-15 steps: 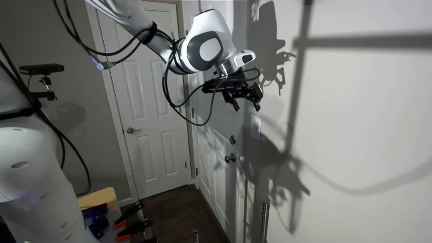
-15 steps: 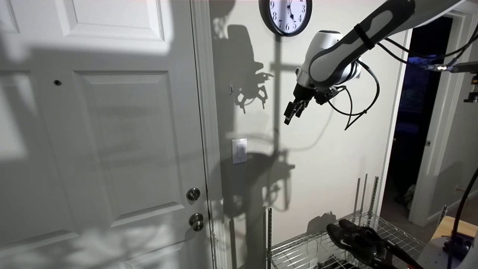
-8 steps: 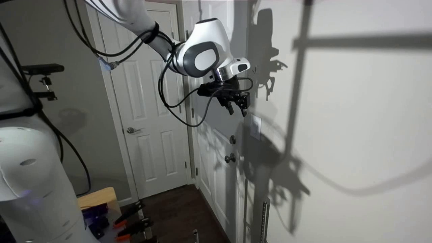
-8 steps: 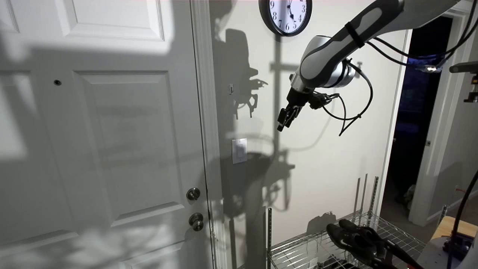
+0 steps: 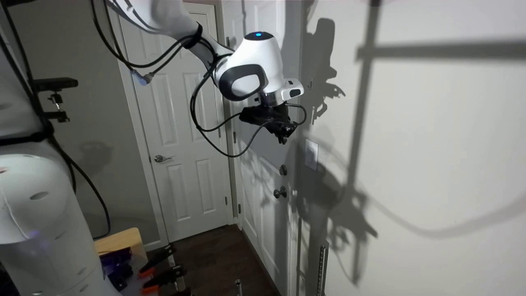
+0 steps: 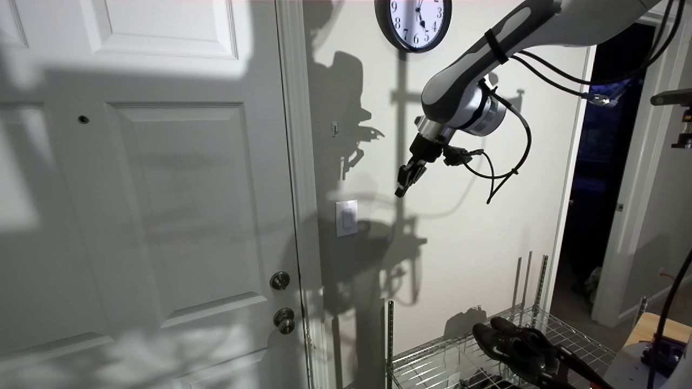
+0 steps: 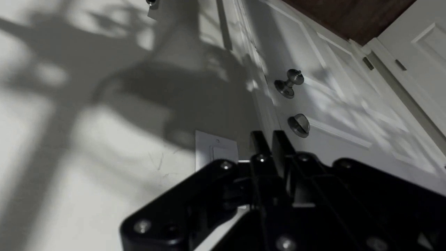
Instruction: Turn off the light
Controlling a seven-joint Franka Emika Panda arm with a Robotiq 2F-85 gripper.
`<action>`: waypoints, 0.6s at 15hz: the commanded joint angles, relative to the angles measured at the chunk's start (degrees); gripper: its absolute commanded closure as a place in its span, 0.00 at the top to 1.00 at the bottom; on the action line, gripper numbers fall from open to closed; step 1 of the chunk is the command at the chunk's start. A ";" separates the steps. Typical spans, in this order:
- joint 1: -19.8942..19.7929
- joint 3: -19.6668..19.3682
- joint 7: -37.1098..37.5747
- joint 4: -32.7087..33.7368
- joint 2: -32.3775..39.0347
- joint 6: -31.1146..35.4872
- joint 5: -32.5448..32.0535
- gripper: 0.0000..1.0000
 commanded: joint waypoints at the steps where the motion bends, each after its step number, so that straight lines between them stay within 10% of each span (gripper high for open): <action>1: 1.11 -0.22 -11.26 3.34 4.37 0.39 10.17 0.00; 9: 0.14 1.26 -25.81 10.85 13.71 0.61 21.87 0.02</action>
